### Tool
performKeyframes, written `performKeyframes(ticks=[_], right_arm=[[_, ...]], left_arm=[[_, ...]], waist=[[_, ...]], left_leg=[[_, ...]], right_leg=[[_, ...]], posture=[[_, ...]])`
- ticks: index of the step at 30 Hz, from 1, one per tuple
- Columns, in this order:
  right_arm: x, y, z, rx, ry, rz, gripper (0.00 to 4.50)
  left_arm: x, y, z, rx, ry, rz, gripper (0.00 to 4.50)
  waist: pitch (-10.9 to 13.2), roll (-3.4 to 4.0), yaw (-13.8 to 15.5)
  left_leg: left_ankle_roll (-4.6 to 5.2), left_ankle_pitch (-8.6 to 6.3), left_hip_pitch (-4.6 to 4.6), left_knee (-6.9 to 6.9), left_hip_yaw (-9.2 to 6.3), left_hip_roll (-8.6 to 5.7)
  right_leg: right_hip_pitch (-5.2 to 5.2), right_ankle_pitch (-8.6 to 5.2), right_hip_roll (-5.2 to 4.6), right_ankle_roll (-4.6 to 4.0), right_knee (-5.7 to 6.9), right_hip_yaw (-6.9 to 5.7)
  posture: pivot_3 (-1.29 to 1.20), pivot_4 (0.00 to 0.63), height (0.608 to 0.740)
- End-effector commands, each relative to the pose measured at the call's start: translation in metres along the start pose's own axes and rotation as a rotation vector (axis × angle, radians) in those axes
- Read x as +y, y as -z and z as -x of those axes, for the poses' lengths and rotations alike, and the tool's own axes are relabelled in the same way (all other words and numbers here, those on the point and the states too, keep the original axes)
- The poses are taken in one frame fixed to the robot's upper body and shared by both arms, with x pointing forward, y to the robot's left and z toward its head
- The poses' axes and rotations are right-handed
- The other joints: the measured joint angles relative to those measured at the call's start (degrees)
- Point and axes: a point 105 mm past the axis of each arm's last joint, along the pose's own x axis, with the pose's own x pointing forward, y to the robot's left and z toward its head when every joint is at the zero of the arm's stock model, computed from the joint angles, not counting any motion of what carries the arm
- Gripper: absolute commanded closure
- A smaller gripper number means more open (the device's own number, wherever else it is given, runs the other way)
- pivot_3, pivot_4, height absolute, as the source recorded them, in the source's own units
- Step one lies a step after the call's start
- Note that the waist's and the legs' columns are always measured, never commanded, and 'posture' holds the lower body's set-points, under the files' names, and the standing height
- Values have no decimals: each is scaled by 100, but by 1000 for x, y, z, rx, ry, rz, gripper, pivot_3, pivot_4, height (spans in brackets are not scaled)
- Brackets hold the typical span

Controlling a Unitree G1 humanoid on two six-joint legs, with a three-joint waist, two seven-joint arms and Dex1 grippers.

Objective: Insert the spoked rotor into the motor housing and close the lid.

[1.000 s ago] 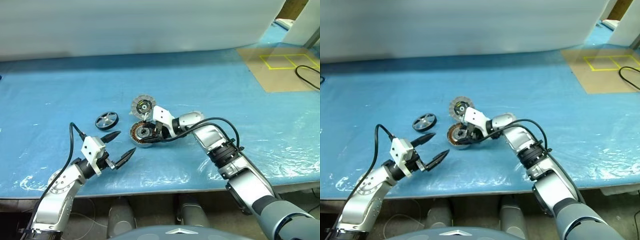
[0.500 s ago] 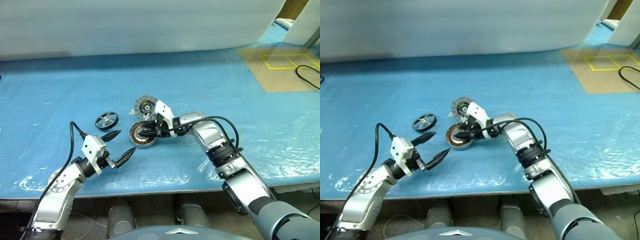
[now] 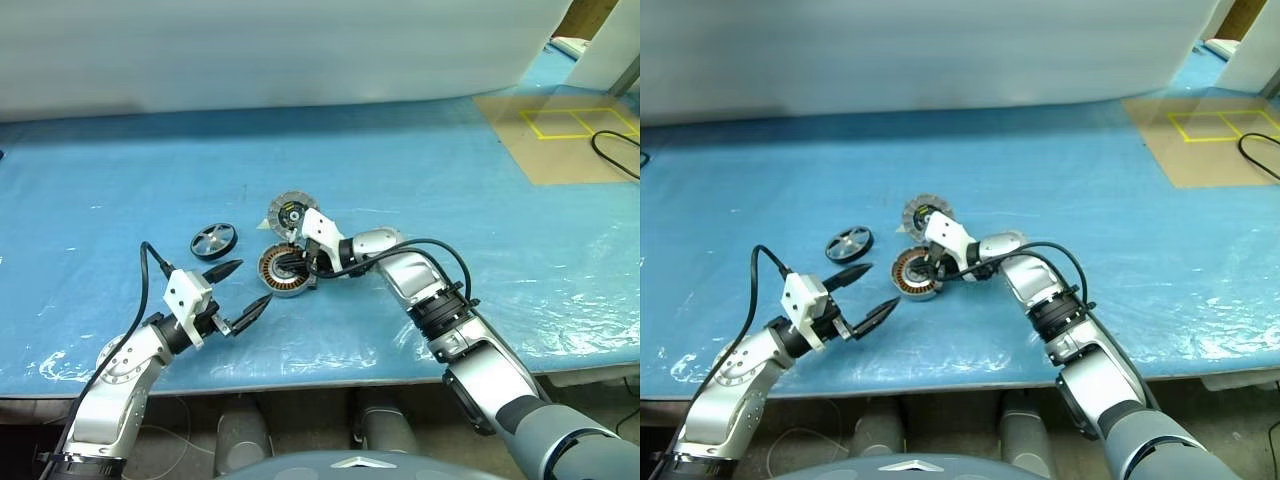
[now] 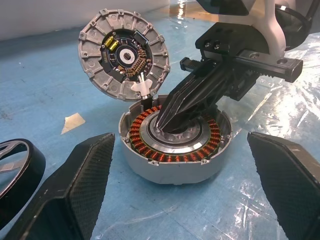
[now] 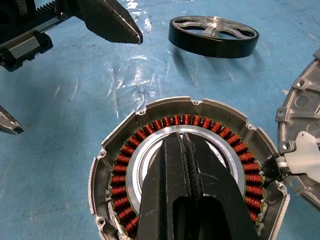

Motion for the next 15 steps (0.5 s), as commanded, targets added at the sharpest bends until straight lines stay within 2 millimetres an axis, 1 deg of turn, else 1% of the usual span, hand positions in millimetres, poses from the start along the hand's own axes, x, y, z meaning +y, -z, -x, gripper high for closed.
performKeyframes(ticks=[1,4,11,15], right_arm=[[-2,1,-1,36,7,35,4483],[-4,4,-1,59,18,23,4483],[-9,2,7,24,24,-63,4483],[-10,-7,11,-25,16,-106,4483]], left_arm=[[0,-8,0,-21,11,-25,0],[-1,-9,-1,-23,13,-23,0],[-1,-9,-2,-23,17,-22,0],[-1,-8,-3,-23,19,-21,0]], waist=[[0,0,0],[0,0,-2],[0,0,1],[0,0,11]], left_leg=[[0,0,0,0,0,0],[0,0,1,0,0,0],[0,0,3,0,0,0],[0,0,2,1,0,-1]], right_leg=[[0,0,0,0,0,0],[0,0,0,0,1,1],[3,0,0,0,2,0],[3,0,-1,0,2,0]], posture=[[0,150,740],[0,150,740],[0,150,740],[0,150,740]])
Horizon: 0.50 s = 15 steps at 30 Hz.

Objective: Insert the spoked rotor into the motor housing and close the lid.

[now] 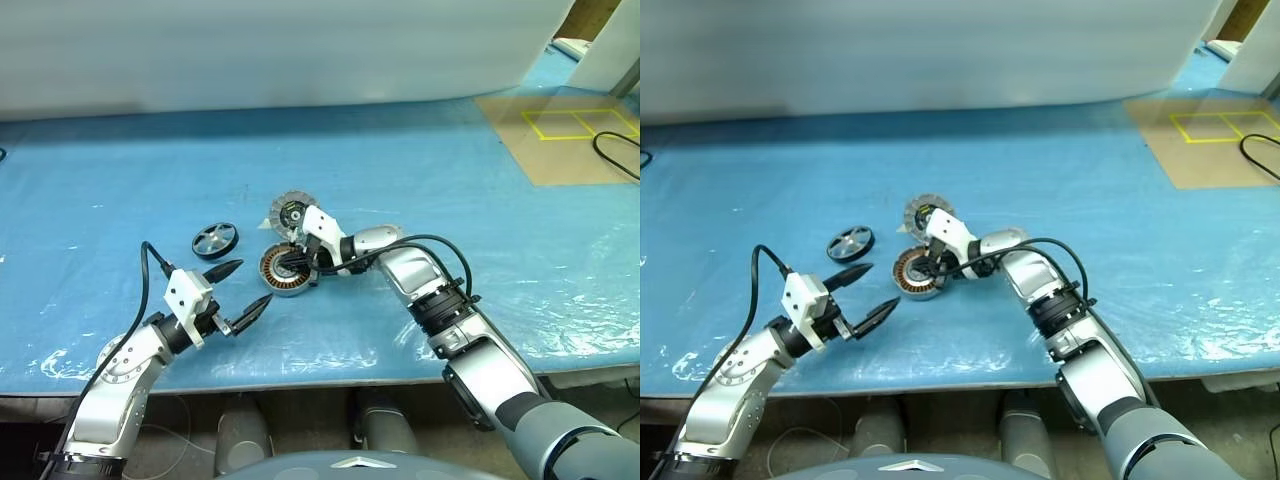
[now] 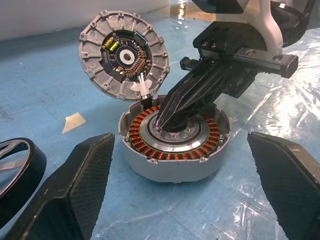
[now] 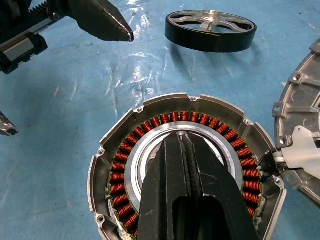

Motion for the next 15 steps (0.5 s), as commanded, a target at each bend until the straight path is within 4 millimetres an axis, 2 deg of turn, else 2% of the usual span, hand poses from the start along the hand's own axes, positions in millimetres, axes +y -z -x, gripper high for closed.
performKeyframes(ticks=[1,7,11,15], right_arm=[[-5,-8,7,-34,11,-21,4483],[-7,-8,10,-14,33,23,4483],[-10,-1,11,37,47,83,4483],[-3,-1,7,40,27,117,4483]], left_arm=[[-1,-8,-2,-21,19,-22,0],[1,-7,-2,-21,26,-23,0],[1,-7,-3,-21,31,-25,0],[0,-7,-3,-21,34,-26,0]], waist=[[0,0,3],[0,0,-6],[0,0,-3],[0,0,-4]], left_leg=[[0,0,-1,0,0,0],[0,0,-1,0,0,0],[0,0,-1,0,0,0],[0,0,0,0,0,0]], right_leg=[[0,0,0,0,0,0],[-2,0,1,0,-2,0],[-1,0,0,0,-2,0],[-1,0,0,0,-1,0]], posture=[[0,150,740],[0,150,740],[0,150,740],[0,150,740]])
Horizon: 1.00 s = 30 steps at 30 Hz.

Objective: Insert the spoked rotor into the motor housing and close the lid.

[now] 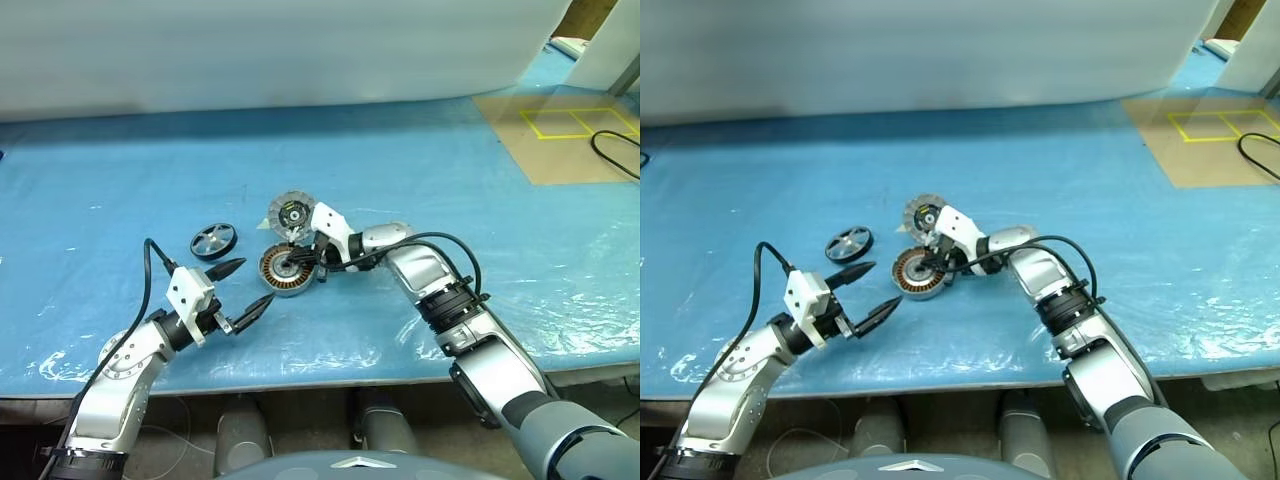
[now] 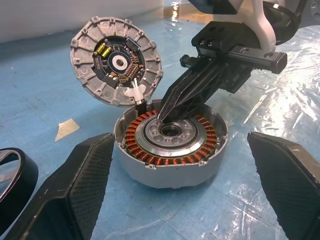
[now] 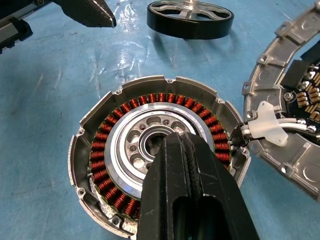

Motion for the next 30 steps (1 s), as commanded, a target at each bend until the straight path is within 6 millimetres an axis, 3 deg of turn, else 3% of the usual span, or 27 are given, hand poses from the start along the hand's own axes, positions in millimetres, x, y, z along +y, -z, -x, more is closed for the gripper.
performKeyframes(ticks=[1,12,23,30], right_arm=[[6,-7,-3,-5,-15,54,4483],[8,-34,10,-171,-52,84,4483],[6,-46,31,-259,-47,120,4483],[12,-40,40,-236,-72,134,4483]], left_arm=[[0,-5,0,-14,9,-21,0],[4,-6,6,-33,-42,3,0],[19,-4,10,-32,-131,0,0],[49,-25,11,-19,-121,-43,0]], waist=[[0,0,-1],[0,0,-3],[0,0,-1],[0,-1,7]], left_leg=[[0,0,0,0,0,0],[0,0,-4,0,0,0],[1,0,-4,0,0,0],[1,0,-1,0,-1,0]], right_leg=[[0,0,0,0,0,0],[-2,0,0,0,-4,0],[-2,0,1,0,-3,0],[-1,0,1,0,1,0]], posture=[[0,150,740],[0,150,740],[0,150,740],[0,150,740]])
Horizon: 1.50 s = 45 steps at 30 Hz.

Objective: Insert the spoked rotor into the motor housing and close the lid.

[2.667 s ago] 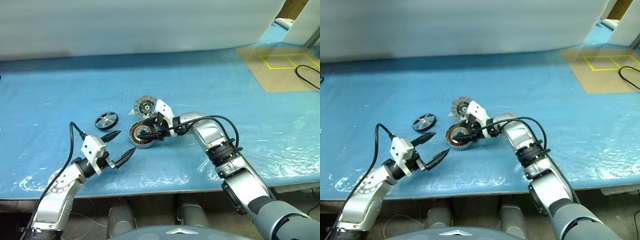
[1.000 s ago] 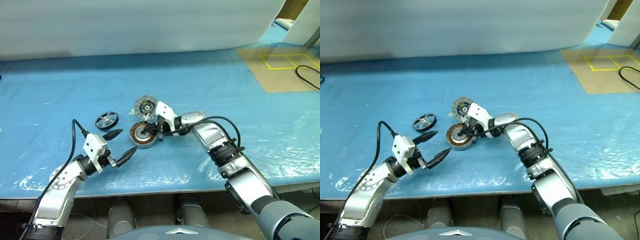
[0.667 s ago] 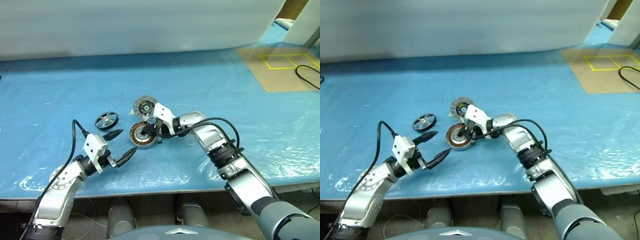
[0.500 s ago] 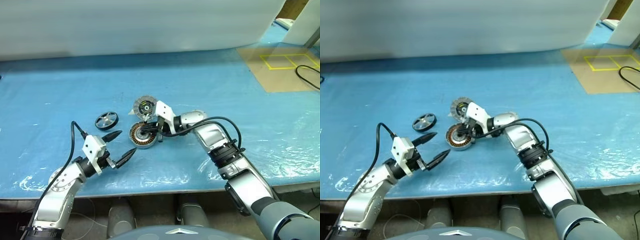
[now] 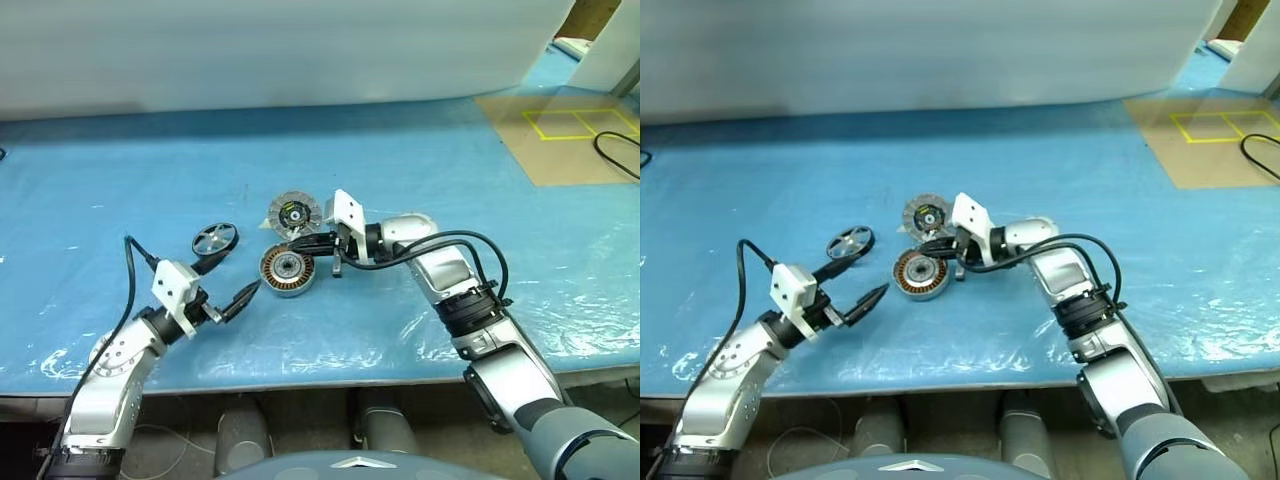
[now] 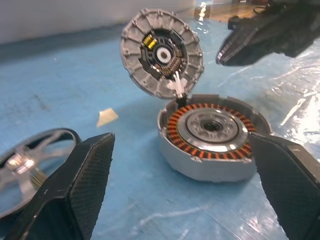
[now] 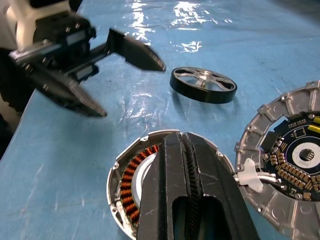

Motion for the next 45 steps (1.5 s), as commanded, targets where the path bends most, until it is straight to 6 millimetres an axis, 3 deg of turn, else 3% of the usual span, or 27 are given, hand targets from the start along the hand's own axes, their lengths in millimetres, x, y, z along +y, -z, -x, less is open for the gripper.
performKeyframes(ticks=[1,7,14,17,26,33,45], right_arm=[[3,-12,6,-42,-11,30,4483],[10,-12,6,-49,-28,18,4483],[10,-7,5,-92,37,30,4483],[13,-2,6,-126,62,30,4483],[30,16,13,-109,105,-39,4483],[38,16,20,-121,115,-98,4483],[43,18,17,-111,137,-100,4483]], left_arm=[[25,-23,-1,-15,0,-30,0],[68,-50,-10,43,56,-102,0],[94,-62,-28,184,232,-193,0],[100,-63,-34,225,299,-211,0],[110,-40,-39,449,474,-196,0],[122,-38,-44,573,483,-228,0],[117,-29,-60,609,488,-224,0]], waist=[[0,0,0],[0,0,2],[-1,-1,17],[-1,-3,39],[1,-6,65],[2,-9,168],[7,-16,192]], left_leg=[[0,0,1,0,0,0],[-1,1,2,4,-1,-5],[-4,2,-2,4,-4,-6],[-4,3,-5,3,-9,-7],[-5,3,-5,2,-14,-10],[-6,2,-5,0,-17,-11],[-7,2,-12,0,-24,-14]], right_leg=[[0,0,0,0,4,0],[0,0,0,0,8,2],[0,1,-1,1,7,-1],[-1,1,-1,2,8,-5],[1,2,-3,2,9,-4],[6,2,-5,3,4,-6],[10,3,-8,4,-2,-9]], posture=[[0,150,740],[0,150,740],[0,150,740],[0,150,740],[0,150,740],[0,150,740],[0,150,740]])
